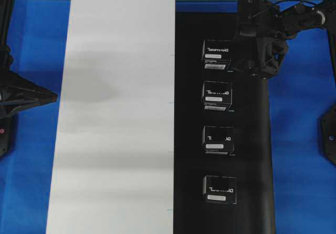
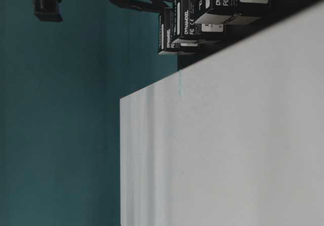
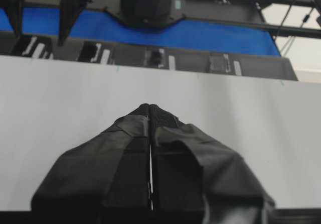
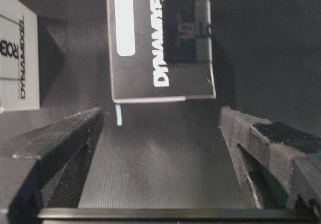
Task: Place the box from the black base onto the white base.
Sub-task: 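Move the right gripper over the top black DYNAMIXEL box, opening it, then lower the right gripper around the top box and close on it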
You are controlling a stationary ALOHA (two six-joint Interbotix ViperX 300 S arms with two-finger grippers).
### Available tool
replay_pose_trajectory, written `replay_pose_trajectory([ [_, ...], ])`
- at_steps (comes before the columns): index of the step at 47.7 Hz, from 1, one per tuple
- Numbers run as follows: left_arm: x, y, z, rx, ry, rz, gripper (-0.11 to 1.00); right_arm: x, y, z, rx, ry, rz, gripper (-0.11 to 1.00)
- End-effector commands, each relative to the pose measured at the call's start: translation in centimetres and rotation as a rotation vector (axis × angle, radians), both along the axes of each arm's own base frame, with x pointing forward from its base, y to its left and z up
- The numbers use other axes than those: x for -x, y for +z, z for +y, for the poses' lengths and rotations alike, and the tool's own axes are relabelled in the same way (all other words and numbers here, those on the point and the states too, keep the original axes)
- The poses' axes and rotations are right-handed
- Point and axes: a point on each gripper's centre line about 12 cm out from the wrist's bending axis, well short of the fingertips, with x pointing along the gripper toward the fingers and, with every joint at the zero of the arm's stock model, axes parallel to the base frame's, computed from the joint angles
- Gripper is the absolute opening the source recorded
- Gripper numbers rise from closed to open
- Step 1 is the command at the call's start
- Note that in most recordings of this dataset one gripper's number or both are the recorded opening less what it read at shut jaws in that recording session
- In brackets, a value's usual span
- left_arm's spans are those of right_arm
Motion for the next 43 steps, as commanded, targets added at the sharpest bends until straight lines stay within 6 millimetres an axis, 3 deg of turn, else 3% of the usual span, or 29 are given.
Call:
replay_pose_trajectory([
  [1, -0.1, 1.1, 0.1, -0.002, 0.003, -0.026, -0.05, -0.5, 0.1, 0.0, 0.002, 0.002, -0.008, 0.99],
  [43, -0.1, 1.0, 0.0, 0.02, 0.001, -0.015, -0.05, -3.9, -1.2, -0.1, 0.01, 0.031, -0.014, 0.99],
])
